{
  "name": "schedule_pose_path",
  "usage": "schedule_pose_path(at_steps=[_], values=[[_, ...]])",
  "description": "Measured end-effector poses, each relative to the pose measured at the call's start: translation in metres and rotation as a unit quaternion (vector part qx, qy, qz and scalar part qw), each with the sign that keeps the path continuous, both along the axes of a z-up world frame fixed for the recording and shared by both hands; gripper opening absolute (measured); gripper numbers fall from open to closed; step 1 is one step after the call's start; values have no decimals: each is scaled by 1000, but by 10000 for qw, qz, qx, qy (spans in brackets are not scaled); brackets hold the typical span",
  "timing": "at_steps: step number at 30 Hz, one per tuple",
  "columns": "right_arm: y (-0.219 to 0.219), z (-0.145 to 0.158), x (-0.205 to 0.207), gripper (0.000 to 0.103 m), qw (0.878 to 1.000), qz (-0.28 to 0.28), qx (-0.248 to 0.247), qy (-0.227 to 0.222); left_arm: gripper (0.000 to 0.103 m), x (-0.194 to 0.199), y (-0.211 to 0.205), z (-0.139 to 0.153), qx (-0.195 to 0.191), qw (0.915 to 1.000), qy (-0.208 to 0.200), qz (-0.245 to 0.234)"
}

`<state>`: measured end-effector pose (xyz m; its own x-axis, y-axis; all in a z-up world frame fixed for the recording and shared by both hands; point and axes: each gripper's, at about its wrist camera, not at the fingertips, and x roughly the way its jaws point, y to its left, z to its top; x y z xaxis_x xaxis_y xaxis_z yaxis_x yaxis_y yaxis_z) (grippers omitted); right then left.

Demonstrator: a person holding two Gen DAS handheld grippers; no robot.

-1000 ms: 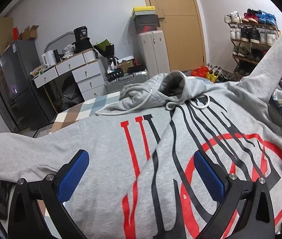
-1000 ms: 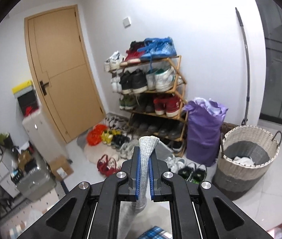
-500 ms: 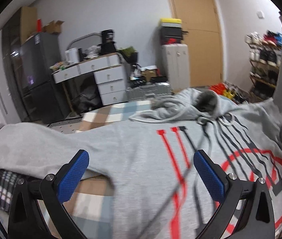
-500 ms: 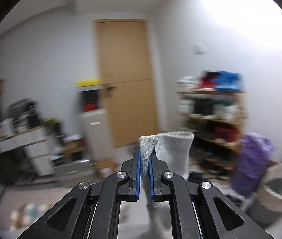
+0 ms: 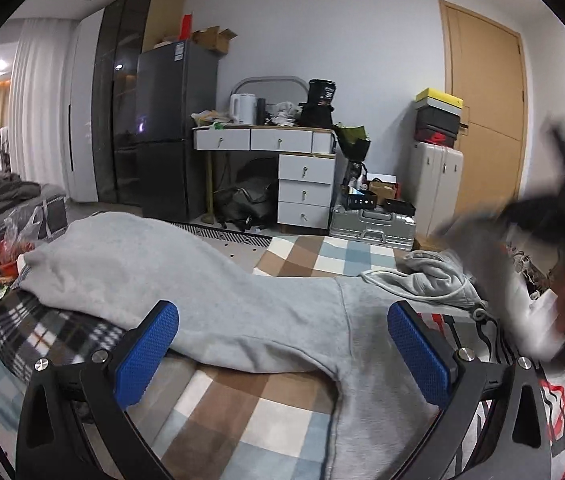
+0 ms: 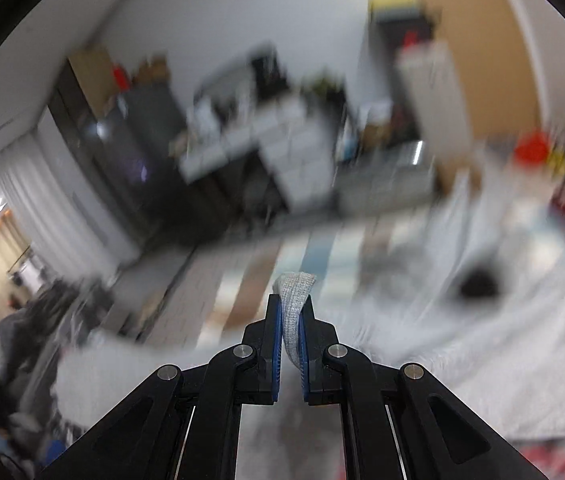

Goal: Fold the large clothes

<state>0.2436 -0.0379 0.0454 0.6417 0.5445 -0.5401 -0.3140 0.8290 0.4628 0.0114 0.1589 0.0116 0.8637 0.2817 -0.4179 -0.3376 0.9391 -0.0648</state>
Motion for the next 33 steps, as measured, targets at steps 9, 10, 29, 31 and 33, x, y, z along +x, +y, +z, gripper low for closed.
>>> schedule_pose_path(at_steps=[9, 10, 29, 31, 33], values=[[78, -144, -14, 39, 9798, 1032, -494, 1642, 102, -18, 11, 8, -52, 9995, -306, -47], [73, -140, -19, 51, 9807, 1109, -445, 1550, 102, -20, 12, 9, -78, 9994, -331, -31], [-189, -134, -63, 84, 9410, 258, -3237, 946, 102, -11, -12, 0, 269, 9992, -79, -281], [-187, -145, -60, 78, 9357, 444, -3363, 965, 102, -10, -15, -2, 350, 9990, -35, -270], [-181, -158, -53, 59, 9336, 616, -3344, 1133, 102, -7, -17, -4, 424, 9987, 48, -293]])
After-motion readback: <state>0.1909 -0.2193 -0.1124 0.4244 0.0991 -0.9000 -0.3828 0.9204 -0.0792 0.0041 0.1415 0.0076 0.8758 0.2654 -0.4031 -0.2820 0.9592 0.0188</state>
